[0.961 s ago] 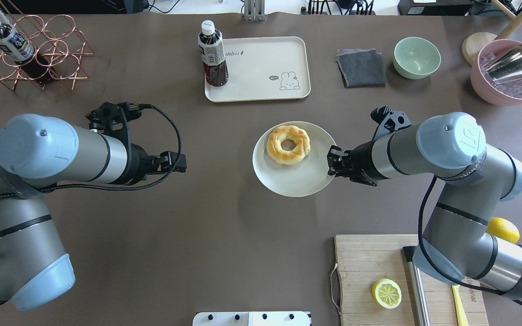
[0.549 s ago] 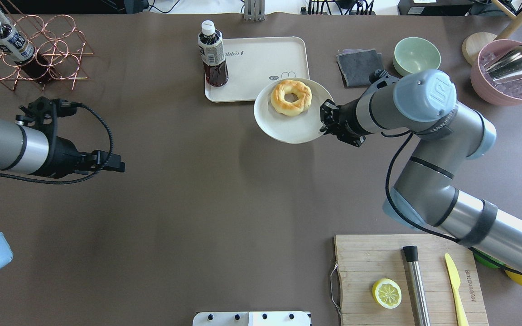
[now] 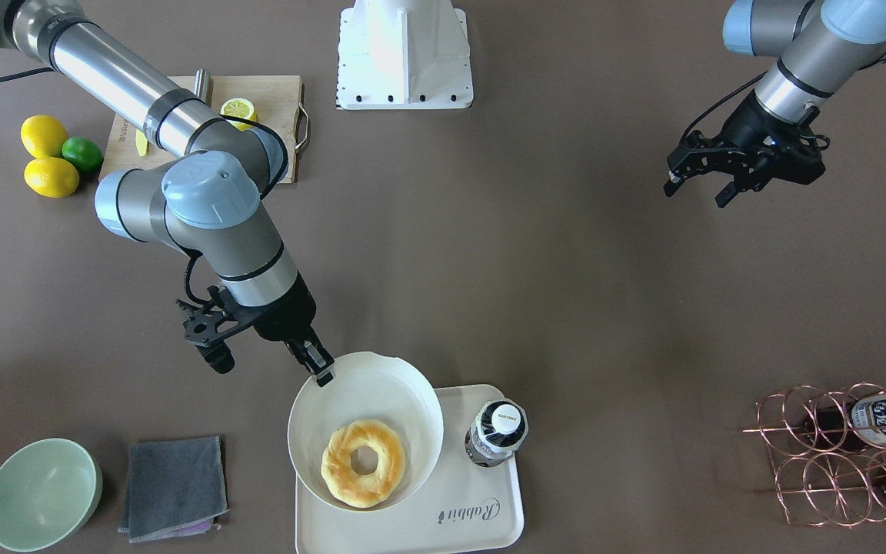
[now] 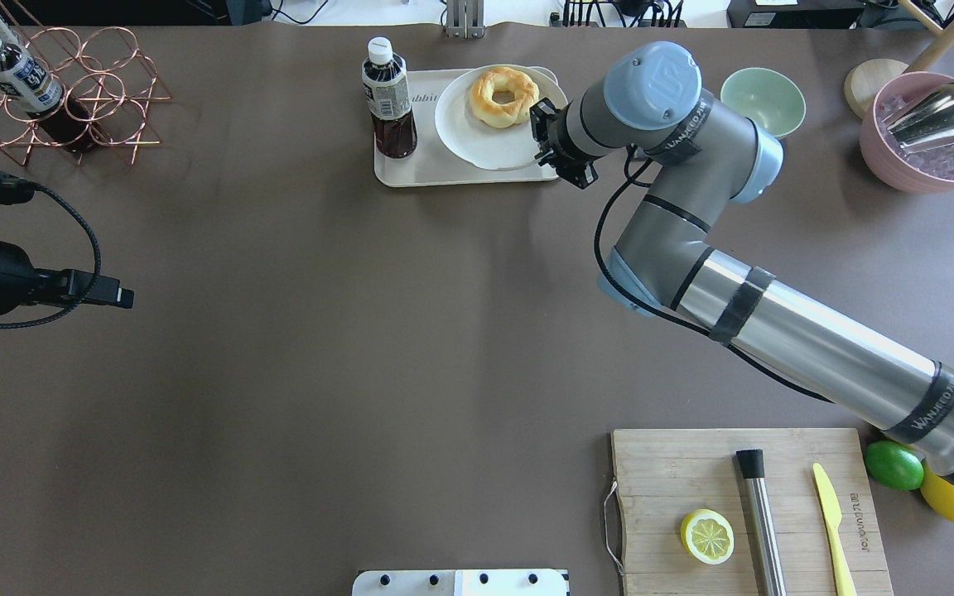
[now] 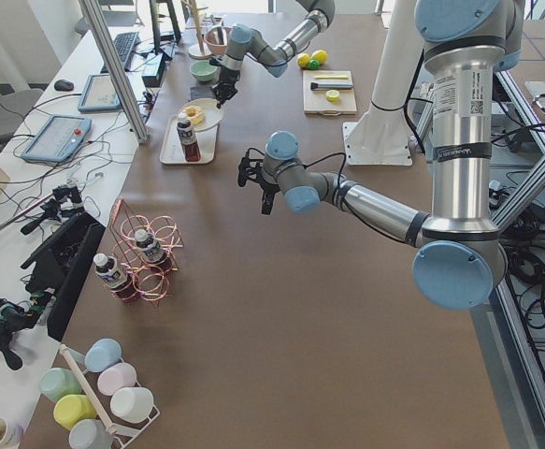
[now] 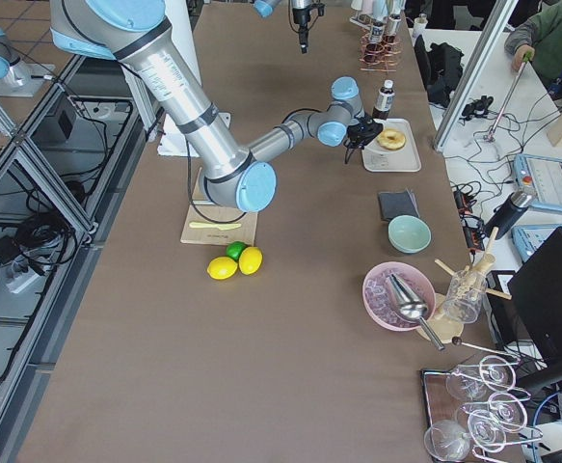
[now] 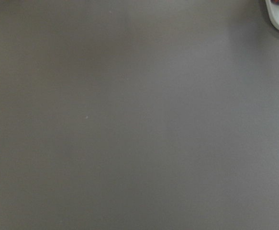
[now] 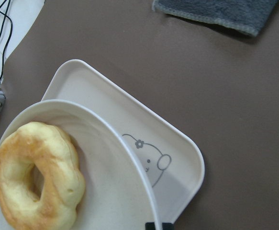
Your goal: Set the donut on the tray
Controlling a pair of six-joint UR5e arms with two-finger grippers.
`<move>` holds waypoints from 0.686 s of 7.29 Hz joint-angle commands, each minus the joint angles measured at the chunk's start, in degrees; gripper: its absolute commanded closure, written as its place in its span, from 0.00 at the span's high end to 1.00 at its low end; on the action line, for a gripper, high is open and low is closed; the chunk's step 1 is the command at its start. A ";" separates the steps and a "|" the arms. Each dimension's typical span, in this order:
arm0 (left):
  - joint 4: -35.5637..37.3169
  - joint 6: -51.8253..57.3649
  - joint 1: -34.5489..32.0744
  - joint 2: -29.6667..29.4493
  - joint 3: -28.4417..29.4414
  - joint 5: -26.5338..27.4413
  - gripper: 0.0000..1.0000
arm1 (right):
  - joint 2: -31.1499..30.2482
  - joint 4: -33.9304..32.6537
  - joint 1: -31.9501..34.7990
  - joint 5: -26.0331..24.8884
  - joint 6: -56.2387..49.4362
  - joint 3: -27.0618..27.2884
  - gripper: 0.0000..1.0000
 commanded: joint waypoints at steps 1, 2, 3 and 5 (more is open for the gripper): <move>-2.71 0.58 -0.60 2.42 0.15 -0.31 0.98 | 10.34 7.44 0.59 -2.72 0.67 -18.24 0.00; -2.72 0.58 -0.60 2.42 0.33 -0.23 0.98 | 12.21 9.22 0.59 -3.00 1.28 -22.06 0.00; -2.72 0.58 -0.60 2.25 0.68 -0.23 0.98 | 12.23 9.58 0.50 -3.26 1.20 -22.80 0.00; -2.72 0.58 -0.60 1.28 1.73 -0.31 0.98 | 11.70 9.50 0.59 -2.92 -17.64 -22.02 0.99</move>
